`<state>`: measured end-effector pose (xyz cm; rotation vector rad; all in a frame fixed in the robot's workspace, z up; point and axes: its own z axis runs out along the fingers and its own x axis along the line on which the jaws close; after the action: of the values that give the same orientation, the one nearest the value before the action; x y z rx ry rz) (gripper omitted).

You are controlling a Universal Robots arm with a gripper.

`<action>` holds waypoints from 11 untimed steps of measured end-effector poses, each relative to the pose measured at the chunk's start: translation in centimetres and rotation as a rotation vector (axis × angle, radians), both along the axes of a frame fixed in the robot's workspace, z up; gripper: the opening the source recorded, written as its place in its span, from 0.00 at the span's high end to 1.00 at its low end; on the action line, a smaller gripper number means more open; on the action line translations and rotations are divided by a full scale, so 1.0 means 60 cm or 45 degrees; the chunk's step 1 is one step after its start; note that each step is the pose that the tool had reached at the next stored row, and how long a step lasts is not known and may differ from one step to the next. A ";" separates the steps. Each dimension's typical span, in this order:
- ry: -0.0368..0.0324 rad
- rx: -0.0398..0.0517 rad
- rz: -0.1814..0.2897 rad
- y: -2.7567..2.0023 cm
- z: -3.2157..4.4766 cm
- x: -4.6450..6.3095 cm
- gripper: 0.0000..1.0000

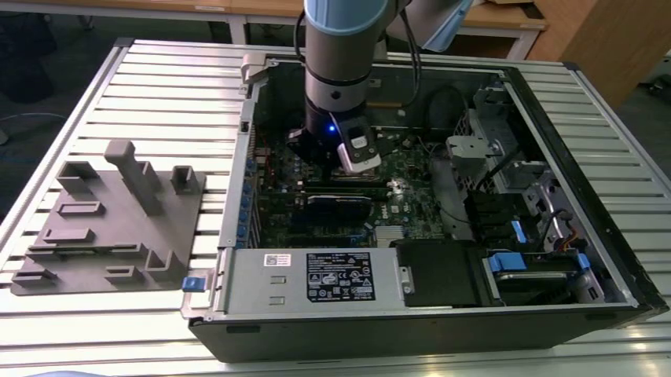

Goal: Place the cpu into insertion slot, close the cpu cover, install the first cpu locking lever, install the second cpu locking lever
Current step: 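Install the second cpu locking lever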

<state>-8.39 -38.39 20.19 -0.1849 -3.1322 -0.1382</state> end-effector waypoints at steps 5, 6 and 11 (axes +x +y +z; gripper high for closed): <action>-0.0001 0.014 0.000 0.0001 -0.002 -0.001 0.89; -0.0001 0.016 0.000 0.0000 -0.003 -0.001 0.89; -0.0002 0.034 0.000 0.0001 -0.007 0.000 0.89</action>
<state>-8.42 -38.38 19.78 -0.1846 -3.1286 -0.1805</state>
